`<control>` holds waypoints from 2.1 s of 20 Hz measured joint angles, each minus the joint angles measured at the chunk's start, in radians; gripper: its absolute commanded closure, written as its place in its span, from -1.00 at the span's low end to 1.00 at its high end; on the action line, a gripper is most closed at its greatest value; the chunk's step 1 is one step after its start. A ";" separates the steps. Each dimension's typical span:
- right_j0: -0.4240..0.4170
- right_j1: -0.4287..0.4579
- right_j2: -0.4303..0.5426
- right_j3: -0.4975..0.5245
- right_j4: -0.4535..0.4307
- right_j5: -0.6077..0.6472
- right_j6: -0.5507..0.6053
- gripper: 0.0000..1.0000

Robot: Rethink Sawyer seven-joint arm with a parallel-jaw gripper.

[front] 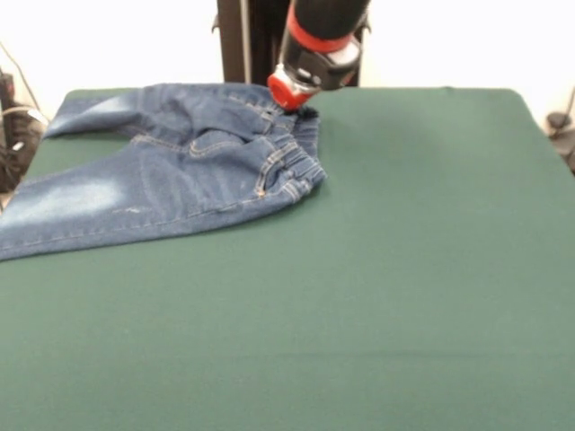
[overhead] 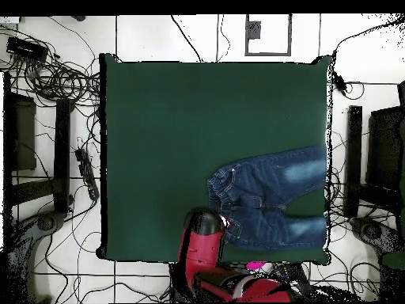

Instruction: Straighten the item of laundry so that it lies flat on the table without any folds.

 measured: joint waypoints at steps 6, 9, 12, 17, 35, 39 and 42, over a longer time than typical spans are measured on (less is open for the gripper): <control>-0.033 0.003 0.081 -0.004 0.068 -0.098 0.000 1.00; -0.041 0.009 0.102 -0.005 0.070 -0.134 0.000 1.00; -0.041 0.010 0.107 -0.005 0.055 -0.151 -0.005 1.00; -0.058 0.000 0.124 -0.008 0.024 -0.158 -0.012 1.00; -0.105 -0.013 0.273 -0.212 0.078 -0.208 -0.012 1.00; -0.102 -0.001 0.295 -0.273 0.083 -0.234 -0.012 1.00; -0.101 0.019 0.320 -0.334 0.093 -0.271 -0.012 1.00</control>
